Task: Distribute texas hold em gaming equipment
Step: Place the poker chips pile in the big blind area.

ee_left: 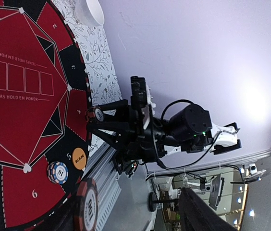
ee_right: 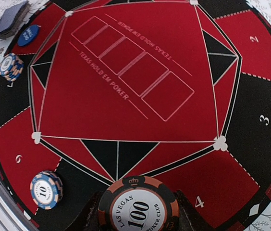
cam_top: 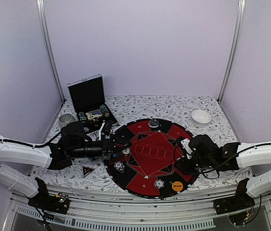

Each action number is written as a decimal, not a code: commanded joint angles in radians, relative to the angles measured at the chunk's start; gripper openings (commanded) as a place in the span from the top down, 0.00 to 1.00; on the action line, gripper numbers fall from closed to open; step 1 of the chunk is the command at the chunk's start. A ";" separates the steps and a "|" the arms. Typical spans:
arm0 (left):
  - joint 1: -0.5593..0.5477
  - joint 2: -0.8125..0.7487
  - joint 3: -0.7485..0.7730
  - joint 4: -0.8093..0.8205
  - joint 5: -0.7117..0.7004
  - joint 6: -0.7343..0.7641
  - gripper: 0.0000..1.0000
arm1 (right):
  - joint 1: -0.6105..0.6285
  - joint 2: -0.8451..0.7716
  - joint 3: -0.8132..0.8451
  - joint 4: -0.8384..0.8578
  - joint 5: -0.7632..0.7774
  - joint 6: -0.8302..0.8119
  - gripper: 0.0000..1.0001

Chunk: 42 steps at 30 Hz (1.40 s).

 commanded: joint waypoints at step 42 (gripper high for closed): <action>0.055 -0.075 -0.015 -0.035 0.010 0.034 0.35 | 0.055 0.206 0.010 -0.072 -0.050 0.230 0.43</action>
